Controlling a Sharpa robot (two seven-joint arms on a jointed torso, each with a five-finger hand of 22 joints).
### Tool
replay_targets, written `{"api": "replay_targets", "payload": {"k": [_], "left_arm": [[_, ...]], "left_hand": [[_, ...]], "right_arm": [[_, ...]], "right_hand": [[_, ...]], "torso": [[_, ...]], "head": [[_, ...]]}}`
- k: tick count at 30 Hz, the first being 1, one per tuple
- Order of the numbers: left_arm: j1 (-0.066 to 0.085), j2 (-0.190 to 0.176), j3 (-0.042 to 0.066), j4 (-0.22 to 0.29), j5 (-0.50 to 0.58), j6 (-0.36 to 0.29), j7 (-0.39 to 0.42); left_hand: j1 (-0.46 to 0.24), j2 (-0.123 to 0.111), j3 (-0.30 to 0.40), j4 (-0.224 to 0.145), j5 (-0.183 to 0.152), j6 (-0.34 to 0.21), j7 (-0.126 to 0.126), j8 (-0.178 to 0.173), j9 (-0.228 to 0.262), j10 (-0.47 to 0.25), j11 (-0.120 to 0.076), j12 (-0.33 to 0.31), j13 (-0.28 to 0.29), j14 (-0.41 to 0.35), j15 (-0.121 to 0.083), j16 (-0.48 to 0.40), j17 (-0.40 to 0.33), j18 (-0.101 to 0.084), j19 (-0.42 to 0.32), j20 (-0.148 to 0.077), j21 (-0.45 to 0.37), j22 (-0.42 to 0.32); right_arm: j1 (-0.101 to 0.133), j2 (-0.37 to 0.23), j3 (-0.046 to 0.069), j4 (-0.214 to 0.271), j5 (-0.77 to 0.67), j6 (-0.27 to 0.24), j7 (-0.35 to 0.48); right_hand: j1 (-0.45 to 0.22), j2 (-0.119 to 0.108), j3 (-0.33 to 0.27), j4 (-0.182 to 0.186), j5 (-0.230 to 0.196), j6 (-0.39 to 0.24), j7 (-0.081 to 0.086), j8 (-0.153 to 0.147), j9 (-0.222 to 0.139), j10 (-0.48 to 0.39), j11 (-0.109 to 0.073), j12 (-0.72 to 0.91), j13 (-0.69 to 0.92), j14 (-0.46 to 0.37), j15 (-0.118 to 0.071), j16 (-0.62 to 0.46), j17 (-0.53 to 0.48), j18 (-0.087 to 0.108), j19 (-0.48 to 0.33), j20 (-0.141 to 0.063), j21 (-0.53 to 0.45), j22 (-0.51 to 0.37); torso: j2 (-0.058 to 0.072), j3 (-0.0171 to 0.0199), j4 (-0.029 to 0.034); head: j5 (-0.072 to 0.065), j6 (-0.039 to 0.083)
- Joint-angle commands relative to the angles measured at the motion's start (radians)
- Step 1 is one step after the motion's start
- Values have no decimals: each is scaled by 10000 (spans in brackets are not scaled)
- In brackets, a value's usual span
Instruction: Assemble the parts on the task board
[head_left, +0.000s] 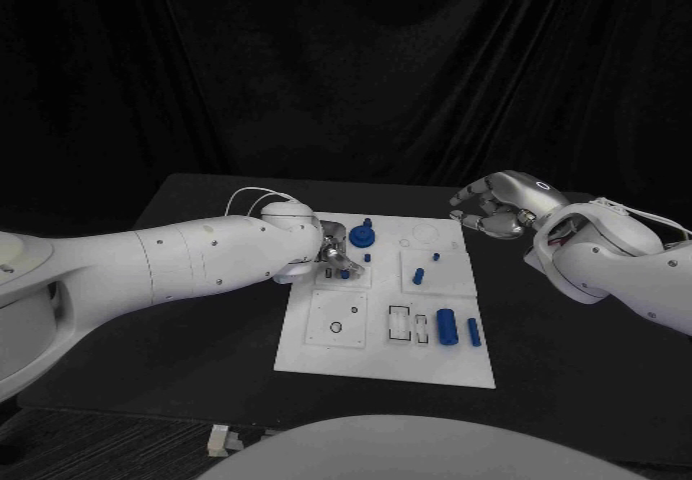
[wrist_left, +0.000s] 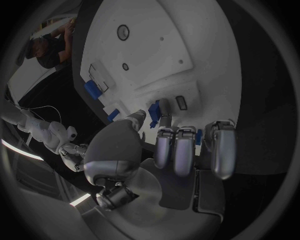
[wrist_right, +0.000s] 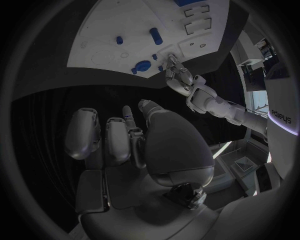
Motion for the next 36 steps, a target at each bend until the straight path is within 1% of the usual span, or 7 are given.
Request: {"api": "replay_targets", "payload": {"k": [1,13,16,17,21,28,36], "left_arm": [[-36,10,-13,-23,12,192,-26],[-42,4,-13,-38,12,239,-77],[-42,-6,-13,-38,12,277,-83],[-42,-10,-13,-35,12,287,-85],[-42,-30,-13,-23,12,300,-92],[-43,-68,-13,14,12,295,-94],[-44,-87,-13,41,12,267,-50]], "left_hand": [[-122,-14,-116,58,-69,-7,54,-58,19,1062,60,27,2634,1056,31,27,2632,186,-57,22,-48,2065],[-141,64,-225,139,44,32,46,-57,46,1062,58,27,2634,1056,31,27,2632,187,-52,24,-55,2071],[-78,160,-328,169,406,56,34,-64,85,1062,49,27,2634,1056,25,27,2632,188,-49,20,-68,2078],[-33,215,-372,177,750,78,23,-62,113,1062,40,27,2634,1056,18,27,2632,188,-46,16,-73,2081],[82,309,-451,181,1440,101,3,-73,171,1062,23,27,2634,1056,3,27,2632,188,-39,3,-85,2088],[215,393,-479,176,2047,148,-26,-70,236,1062,-2,27,2634,1056,-15,27,2632,184,-19,-14,-82,2096],[640,377,-358,7,3123,176,-76,-75,346,1062,-48,27,2634,1056,-56,27,2632,180,2,-53,-82,2103]], "right_arm": [[-25,0,7,-3,-13,113,-217],[-42,4,7,0,-13,166,-257],[-47,5,7,0,-13,176,-264],[-49,5,7,1,-13,177,-266],[-64,9,7,-2,-12,183,-271],[-100,16,7,-17,-11,202,-281],[-120,18,7,-37,-11,212,-294]], "right_hand": [[75,1,77,-5,44,-5,-6,-37,-14,786,54,-58,2141,326,82,-35,-8,155,-31,11,-42,1325],[93,-6,106,-26,106,4,-3,-36,-22,785,56,-59,2139,323,83,-45,-24,159,-35,11,-66,1320],[93,-6,106,-26,106,4,-3,-36,-22,785,56,-59,2139,323,83,-45,-24,159,-35,11,-66,1320],[93,-6,106,-26,106,4,-3,-36,-22,785,56,-59,2139,323,83,-45,-24,159,-35,11,-66,1320],[98,-8,115,-32,121,7,-3,-36,-24,784,57,-60,2137,324,83,-44,-22,159,-34,12,-67,1321],[98,-8,115,-32,121,7,-3,-36,-24,784,57,-60,2137,324,83,-44,-22,159,-34,12,-67,1321],[107,-7,129,-41,143,13,-2,-35,-26,780,58,-64,2129,321,83,-53,-37,160,-36,12,-76,1319]], "torso": [[3,1,1],[1,-2,5],[4,-1,7],[3,0,7],[4,0,5],[4,-1,4],[2,1,3]], "head": [[-1,2],[0,2],[0,2],[1,2],[9,2],[19,2],[14,2]]}}
